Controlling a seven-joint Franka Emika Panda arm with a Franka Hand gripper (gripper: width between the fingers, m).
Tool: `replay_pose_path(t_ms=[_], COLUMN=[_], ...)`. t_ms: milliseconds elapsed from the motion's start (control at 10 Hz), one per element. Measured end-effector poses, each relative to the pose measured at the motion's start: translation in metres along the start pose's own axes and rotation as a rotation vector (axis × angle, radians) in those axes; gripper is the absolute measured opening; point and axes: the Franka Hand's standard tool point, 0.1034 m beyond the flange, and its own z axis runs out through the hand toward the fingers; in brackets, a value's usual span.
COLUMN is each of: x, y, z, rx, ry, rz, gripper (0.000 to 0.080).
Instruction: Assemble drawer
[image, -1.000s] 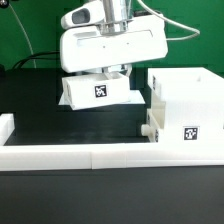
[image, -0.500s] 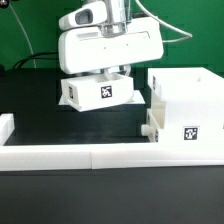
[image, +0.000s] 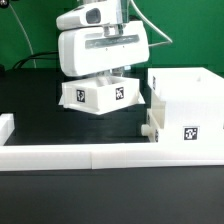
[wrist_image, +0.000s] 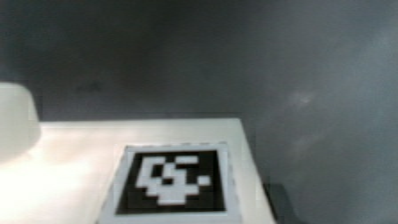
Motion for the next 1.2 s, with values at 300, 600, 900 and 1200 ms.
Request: replay_pose_path(t_ms=[300,600,900,1200], x=[-0.002,-0.003,0.001,0.004], y=[0.001,0.001,0.009,0.012], z=[0.001,0.001,0.001,0.001], rx=[0.009,0.008,0.009,0.029], ry=[-0.018,-0.025,-0.046,-0.066], rz=[-0.176,-0.351,-0.569,-0.608], gripper=[0.0042,0.0042,0.0042,0.0042])
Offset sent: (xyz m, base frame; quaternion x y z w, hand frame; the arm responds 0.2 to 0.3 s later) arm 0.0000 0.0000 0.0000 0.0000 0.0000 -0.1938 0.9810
